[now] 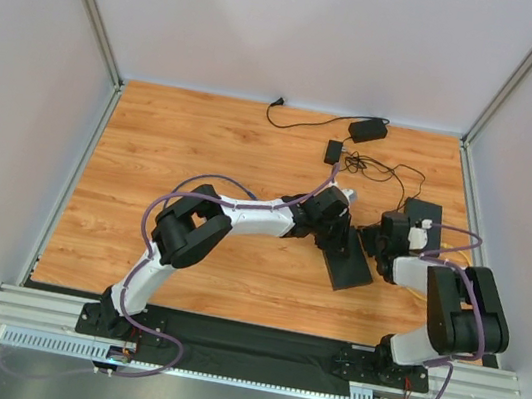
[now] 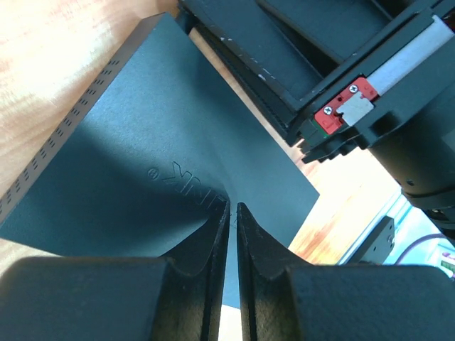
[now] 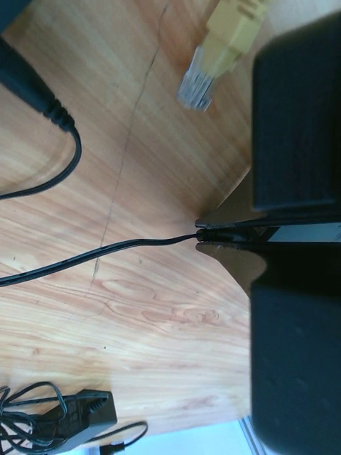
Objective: Pull the plug from the switch port
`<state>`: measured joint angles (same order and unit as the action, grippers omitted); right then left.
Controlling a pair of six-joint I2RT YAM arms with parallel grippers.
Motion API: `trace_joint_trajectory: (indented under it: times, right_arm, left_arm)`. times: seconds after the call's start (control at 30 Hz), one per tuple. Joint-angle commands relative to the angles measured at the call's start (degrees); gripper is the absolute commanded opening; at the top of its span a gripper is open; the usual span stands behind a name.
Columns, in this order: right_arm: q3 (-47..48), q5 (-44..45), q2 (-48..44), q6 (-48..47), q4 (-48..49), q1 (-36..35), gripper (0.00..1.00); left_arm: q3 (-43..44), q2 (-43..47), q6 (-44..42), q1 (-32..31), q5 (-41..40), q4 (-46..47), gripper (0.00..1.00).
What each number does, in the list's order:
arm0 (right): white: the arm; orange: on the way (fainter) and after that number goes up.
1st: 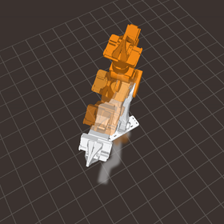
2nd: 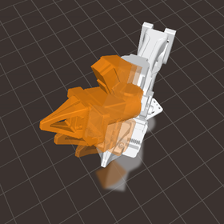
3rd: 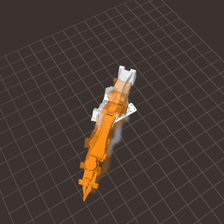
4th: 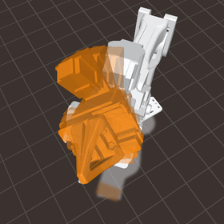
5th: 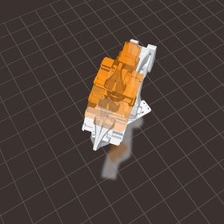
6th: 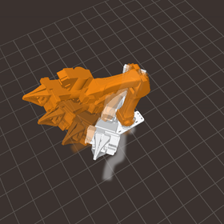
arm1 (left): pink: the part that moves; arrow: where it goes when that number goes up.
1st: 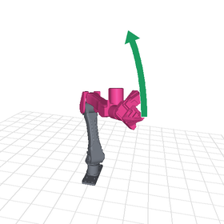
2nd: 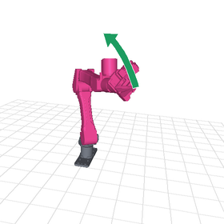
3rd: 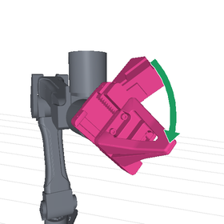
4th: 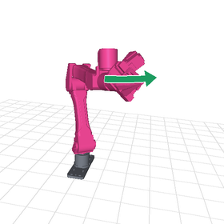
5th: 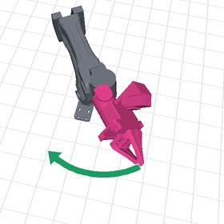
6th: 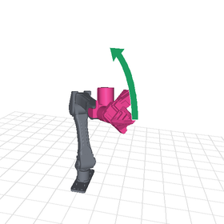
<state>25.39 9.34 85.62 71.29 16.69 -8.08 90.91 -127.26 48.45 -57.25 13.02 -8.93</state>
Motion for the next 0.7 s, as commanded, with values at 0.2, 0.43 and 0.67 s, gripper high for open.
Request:
trace_joint_trajectory:
  times: [0.2,0.43,0.67]
  right_arm:
    - [-1.47,-1.15,6.12,-0.70,27.72,2.71,0.00]
    - [-0.43,-2.14,5.43,-5.63,30.09,3.59,0.00]
    - [4.84,-6.25,4.73,-10.36,22.44,4.47,0.00]
  left_arm:
    - [-6.98,-6.68,-2.04,-1.72,-0.98,-17.88,0.18]
    - [-7.07,-6.77,-2.30,-1.72,-1.24,-18.23,0.18]
    - [-6.80,-6.34,-3.44,-1.72,-1.06,-18.58,0.18]
